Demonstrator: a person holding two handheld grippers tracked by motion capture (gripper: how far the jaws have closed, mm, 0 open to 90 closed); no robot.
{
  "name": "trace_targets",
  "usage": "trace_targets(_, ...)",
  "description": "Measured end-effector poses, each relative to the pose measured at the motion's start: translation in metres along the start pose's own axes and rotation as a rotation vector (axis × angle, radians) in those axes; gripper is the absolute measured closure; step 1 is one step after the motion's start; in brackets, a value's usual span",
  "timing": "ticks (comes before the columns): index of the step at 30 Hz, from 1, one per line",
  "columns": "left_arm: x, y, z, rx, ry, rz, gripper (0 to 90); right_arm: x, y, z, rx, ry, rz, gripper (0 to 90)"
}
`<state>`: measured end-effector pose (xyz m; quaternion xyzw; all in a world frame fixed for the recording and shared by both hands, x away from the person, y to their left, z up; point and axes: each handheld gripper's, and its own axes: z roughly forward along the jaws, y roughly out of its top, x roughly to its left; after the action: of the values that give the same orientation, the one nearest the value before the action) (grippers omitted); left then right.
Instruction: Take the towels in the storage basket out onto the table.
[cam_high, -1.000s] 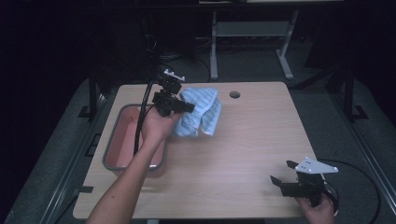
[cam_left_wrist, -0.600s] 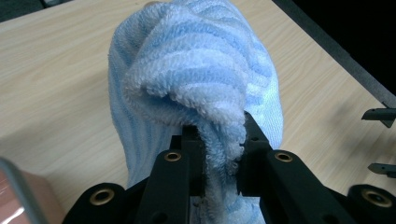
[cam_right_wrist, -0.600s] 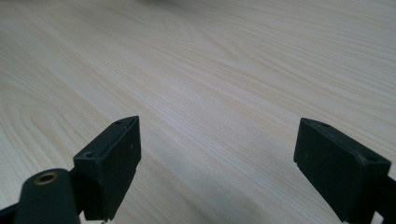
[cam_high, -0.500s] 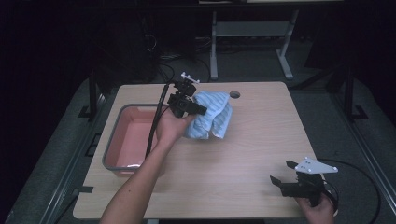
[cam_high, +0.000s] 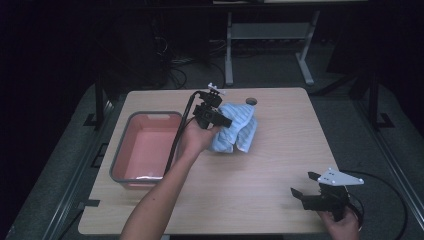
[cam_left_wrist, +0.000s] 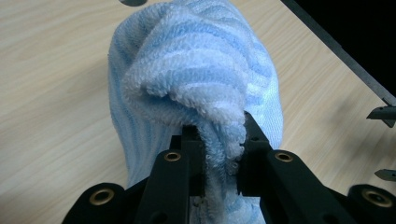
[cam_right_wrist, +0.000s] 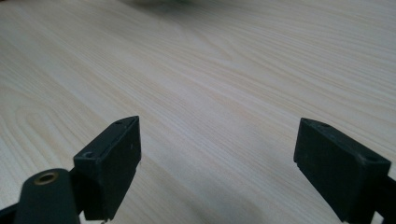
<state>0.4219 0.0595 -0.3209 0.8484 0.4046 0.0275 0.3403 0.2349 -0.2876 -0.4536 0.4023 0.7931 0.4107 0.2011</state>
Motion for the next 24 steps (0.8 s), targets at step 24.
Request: trace_targets(24, -0.012, -0.008, 0.053, 0.045, -0.042, -0.024, 76.4, -0.001, 0.001, -0.001, -0.002, 0.003, 0.004, 14.4)
